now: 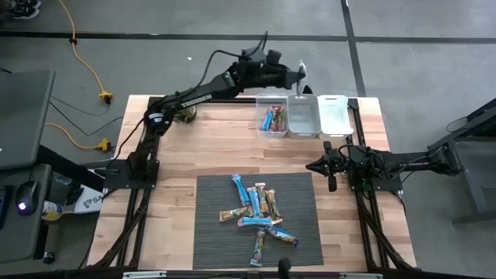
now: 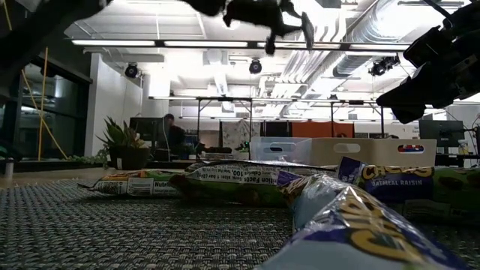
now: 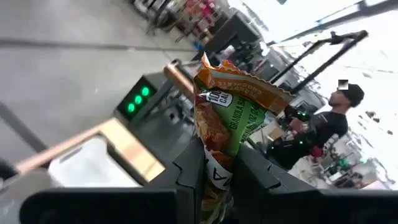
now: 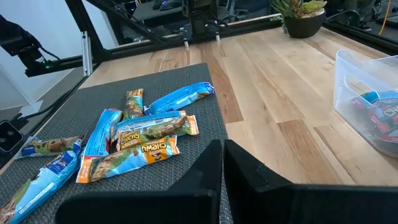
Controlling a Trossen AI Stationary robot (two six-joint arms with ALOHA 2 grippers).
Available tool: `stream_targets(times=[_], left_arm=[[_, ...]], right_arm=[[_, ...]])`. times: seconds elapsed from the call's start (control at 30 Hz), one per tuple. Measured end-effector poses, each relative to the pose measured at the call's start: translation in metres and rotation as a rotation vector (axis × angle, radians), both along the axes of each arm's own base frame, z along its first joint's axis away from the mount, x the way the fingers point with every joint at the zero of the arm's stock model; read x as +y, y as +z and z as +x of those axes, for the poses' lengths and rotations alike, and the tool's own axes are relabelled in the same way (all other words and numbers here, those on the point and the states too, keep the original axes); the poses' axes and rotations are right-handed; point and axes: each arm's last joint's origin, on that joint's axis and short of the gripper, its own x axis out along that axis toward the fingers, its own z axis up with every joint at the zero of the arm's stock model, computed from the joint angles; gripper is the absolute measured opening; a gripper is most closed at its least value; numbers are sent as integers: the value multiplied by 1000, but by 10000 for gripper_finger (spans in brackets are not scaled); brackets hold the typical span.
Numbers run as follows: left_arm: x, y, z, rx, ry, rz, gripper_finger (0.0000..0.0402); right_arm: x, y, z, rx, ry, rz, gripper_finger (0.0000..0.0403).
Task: Pick and place Granola Bars by type
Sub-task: Put the orange granola bar into the gray bin
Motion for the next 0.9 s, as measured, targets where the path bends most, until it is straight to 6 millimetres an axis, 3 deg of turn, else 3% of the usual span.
stream_targets(times=[0.23, 0.47, 0.7, 0.9], left_arm=[[26, -61, 27, 44, 14, -146, 57], [34, -110, 45, 108, 60, -256, 57], [27, -143, 60, 157, 176, -267, 57], [7, -151, 69, 193, 288, -189, 57]], right_arm=[[0, 0, 0, 1, 0, 0, 0], [0, 0, 0, 1, 0, 0, 0], [0, 0, 0, 1, 0, 0, 0], [0, 0, 0, 1, 0, 0, 0]])
